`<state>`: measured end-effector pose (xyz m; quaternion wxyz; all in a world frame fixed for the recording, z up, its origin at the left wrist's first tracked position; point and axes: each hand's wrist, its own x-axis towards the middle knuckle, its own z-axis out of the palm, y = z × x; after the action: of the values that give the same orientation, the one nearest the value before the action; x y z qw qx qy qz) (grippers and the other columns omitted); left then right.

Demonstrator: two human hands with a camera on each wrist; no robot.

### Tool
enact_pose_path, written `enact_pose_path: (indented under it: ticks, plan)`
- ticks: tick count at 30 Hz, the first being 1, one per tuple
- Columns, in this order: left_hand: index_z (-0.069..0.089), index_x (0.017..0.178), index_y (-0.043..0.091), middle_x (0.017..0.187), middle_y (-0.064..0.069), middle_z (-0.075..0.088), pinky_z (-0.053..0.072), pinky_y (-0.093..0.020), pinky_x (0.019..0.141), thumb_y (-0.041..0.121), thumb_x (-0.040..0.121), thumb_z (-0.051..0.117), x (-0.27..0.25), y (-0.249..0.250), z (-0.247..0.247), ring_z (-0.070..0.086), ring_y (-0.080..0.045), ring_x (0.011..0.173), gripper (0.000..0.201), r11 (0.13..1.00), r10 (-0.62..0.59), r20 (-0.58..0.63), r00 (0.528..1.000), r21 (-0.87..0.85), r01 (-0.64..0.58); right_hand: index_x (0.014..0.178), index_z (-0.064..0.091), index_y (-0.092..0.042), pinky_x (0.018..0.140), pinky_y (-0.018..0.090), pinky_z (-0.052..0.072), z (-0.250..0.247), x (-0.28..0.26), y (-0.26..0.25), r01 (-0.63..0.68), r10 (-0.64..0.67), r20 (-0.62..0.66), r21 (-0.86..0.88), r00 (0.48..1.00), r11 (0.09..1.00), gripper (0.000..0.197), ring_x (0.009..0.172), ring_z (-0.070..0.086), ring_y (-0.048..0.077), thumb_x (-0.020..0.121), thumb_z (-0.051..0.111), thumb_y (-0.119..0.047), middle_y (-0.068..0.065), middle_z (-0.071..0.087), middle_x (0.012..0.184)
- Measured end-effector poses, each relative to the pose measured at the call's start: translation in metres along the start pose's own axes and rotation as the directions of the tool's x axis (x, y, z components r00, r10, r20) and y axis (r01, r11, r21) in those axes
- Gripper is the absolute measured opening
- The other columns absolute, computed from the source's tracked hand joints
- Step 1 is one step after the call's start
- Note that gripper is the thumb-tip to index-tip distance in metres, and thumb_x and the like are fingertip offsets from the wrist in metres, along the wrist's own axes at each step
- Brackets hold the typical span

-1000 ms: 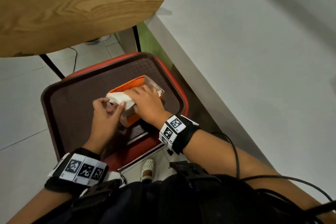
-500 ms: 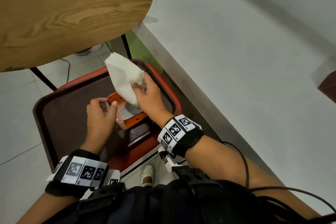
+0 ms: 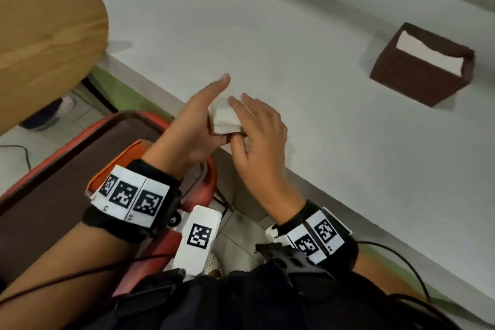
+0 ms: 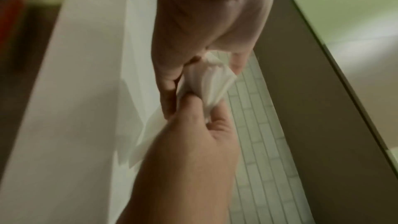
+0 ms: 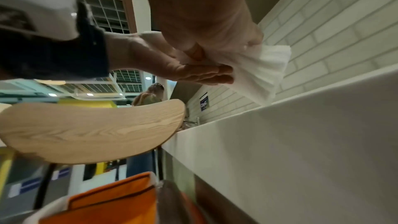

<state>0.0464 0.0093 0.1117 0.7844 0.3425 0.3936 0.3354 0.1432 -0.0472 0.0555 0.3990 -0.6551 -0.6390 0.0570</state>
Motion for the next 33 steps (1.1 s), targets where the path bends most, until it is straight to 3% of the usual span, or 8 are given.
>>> enact_pose_path:
  ticks: [5,7,11,14,16,21,25,33]
  plan:
    - [0.059,0.114,0.001,0.101,-0.013,0.068,0.059,-0.030,0.066,0.016,0.092,0.054,0.036,-0.025,0.043,0.067,-0.022,0.085,0.027,0.968,-0.115,0.001,0.993,0.225,0.112,0.131,0.054,-0.022,0.108,0.036,0.026,-0.054,-0.017,0.033,-0.229,0.228,0.072,0.012,0.971,0.973,0.055,0.134,0.036,0.020,0.087,0.037,-0.049,0.002,0.048,0.143]
    - [0.056,0.118,0.006,0.106,-0.010,0.068,0.059,-0.030,0.069,0.012,0.092,0.052,0.042,-0.033,0.059,0.068,-0.022,0.091,0.027,0.957,-0.157,0.111,0.981,0.264,0.123,0.137,0.047,-0.024,0.115,0.036,0.025,-0.081,-0.021,0.052,-0.457,0.455,0.051,0.167,0.889,0.874,0.056,0.139,0.030,0.016,0.090,0.036,-0.052,0.000,0.040,0.149]
    - [0.058,0.114,0.010,0.100,-0.002,0.073,0.057,-0.025,0.070,0.013,0.088,0.054,0.052,-0.044,0.085,0.070,-0.015,0.091,0.026,0.954,-0.199,0.331,0.922,0.279,0.106,0.138,0.040,-0.024,0.097,0.034,0.047,-0.131,-0.029,0.092,-0.689,0.776,0.257,0.663,0.576,0.292,0.051,0.124,0.051,0.016,0.091,0.053,-0.038,-0.001,0.053,0.137]
    - [0.058,0.117,0.011,0.103,0.000,0.073,0.056,-0.025,0.075,0.018,0.081,0.062,0.060,-0.054,0.102,0.069,-0.015,0.096,0.036,0.932,-0.255,0.429,0.867,0.347,0.103,0.114,0.060,-0.017,0.076,0.034,0.060,-0.160,-0.043,0.110,-0.589,0.724,0.430,0.807,0.540,-0.039,0.040,0.091,0.071,0.014,0.076,0.061,-0.028,-0.002,0.075,0.099]
    - [0.060,0.114,0.017,0.104,0.003,0.073,0.056,-0.026,0.081,0.021,0.076,0.068,0.065,-0.063,0.110,0.069,-0.014,0.098,0.039,0.875,-0.233,0.439,0.868,0.484,-0.010,0.113,0.062,-0.013,0.077,0.032,0.060,-0.168,-0.052,0.120,-0.595,0.711,0.418,0.803,0.565,0.000,0.036,0.093,0.072,0.016,0.077,0.063,-0.013,0.002,0.075,0.101]
    - [0.059,0.106,0.025,0.101,0.016,0.066,0.047,-0.008,0.077,0.010,0.077,0.072,0.069,-0.087,0.131,0.063,0.009,0.089,0.035,0.682,0.137,0.480,0.867,0.589,-0.434,0.101,0.060,-0.022,0.088,0.035,0.053,-0.173,-0.062,0.139,-0.599,0.801,0.039,0.686,0.597,0.412,0.043,0.096,0.065,0.022,0.076,0.067,0.012,0.000,0.068,0.098]
    - [0.046,0.119,0.028,0.111,0.006,0.063,0.048,-0.014,0.086,0.003,0.070,0.076,0.080,-0.106,0.133,0.060,0.000,0.101,0.063,0.729,0.206,0.457,0.865,0.518,-0.447,0.095,0.057,-0.026,0.073,0.020,0.052,-0.177,-0.066,0.147,-0.513,0.708,0.014,0.699,0.706,0.498,0.045,0.087,0.060,0.010,0.074,0.064,0.013,-0.003,0.063,0.096]
    - [0.036,0.126,0.042,0.131,-0.007,0.050,0.046,-0.027,0.099,0.023,0.055,0.086,0.092,-0.127,0.133,0.053,-0.015,0.118,0.088,0.738,0.217,0.419,0.882,0.521,-0.429,0.100,0.052,-0.025,0.058,0.007,0.046,-0.178,-0.066,0.157,-0.525,0.679,0.047,0.674,0.733,0.520,0.051,0.073,0.060,-0.013,0.074,0.068,0.016,-0.011,0.059,0.093]
